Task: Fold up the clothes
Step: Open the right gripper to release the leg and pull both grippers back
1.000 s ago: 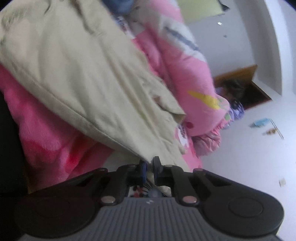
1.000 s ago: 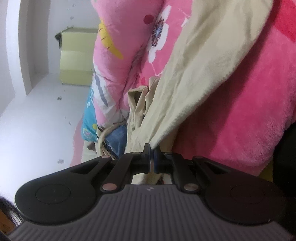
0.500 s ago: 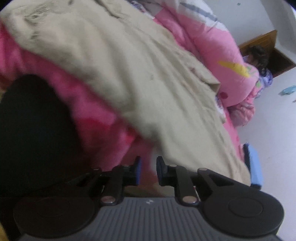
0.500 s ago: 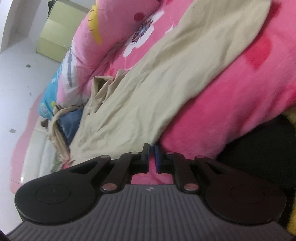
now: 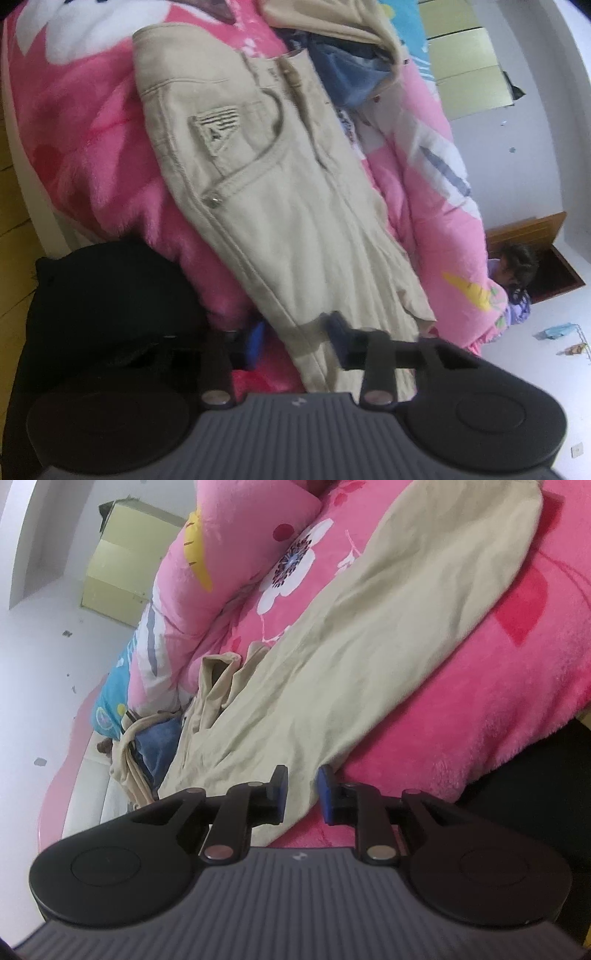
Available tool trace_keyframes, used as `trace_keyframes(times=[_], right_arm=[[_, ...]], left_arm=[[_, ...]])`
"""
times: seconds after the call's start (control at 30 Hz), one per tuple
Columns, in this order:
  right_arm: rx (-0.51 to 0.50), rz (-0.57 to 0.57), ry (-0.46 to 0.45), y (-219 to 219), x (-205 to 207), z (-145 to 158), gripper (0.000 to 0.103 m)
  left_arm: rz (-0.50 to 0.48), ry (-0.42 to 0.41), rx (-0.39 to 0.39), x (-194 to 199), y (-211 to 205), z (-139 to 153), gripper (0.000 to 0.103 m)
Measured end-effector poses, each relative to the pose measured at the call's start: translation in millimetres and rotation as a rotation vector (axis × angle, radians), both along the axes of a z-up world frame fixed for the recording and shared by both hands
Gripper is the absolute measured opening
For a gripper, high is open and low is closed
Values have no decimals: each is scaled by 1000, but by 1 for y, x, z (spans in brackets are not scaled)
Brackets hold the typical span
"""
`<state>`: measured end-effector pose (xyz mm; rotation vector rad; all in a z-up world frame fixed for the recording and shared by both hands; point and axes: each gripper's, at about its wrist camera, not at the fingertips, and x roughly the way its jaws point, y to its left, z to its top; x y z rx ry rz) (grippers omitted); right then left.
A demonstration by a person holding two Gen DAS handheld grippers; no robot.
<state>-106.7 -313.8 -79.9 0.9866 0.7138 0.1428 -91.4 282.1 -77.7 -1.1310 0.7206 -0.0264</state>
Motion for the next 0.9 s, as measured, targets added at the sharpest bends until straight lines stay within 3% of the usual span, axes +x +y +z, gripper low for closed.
trace_keyframes(times=[0.07, 0.2, 0.3, 0.37, 0.43, 0.47, 0.63, 0.7, 0.8, 0.9], right_arm=[[4, -7, 5, 0, -1, 0, 18], [-9, -14, 10, 1, -2, 0, 18], [-21, -19, 22, -1, -1, -3, 18], [-47, -24, 26, -2, -3, -1, 18], [-107, -39, 5, -4, -12, 10, 18], [-146, -46, -14, -5, -18, 17, 18], [-346, 10, -170, 12, -25, 49, 19], [-398, 72, -221, 30, -12, 52, 21], [-476, 175, -251, 60, 14, 46, 21], [-583, 227, -191, 71, 23, 27, 21]], left_arm=[[-10, 1, 14, -4, 2, 1, 12], [-4, 4, 75, -18, 1, 17, 11], [-30, 58, 96, -12, -2, 8, 11], [-48, 69, 103, -12, -1, 4, 15], [-47, 69, 138, -16, 0, 10, 33], [-43, 60, 162, -21, 2, 15, 34], [-39, 25, 403, -41, -5, 61, 39], [-100, -55, 477, -33, -27, 81, 43], [-257, -178, 523, -1, -85, 95, 51], [-473, -229, 483, 34, -155, 87, 51]])
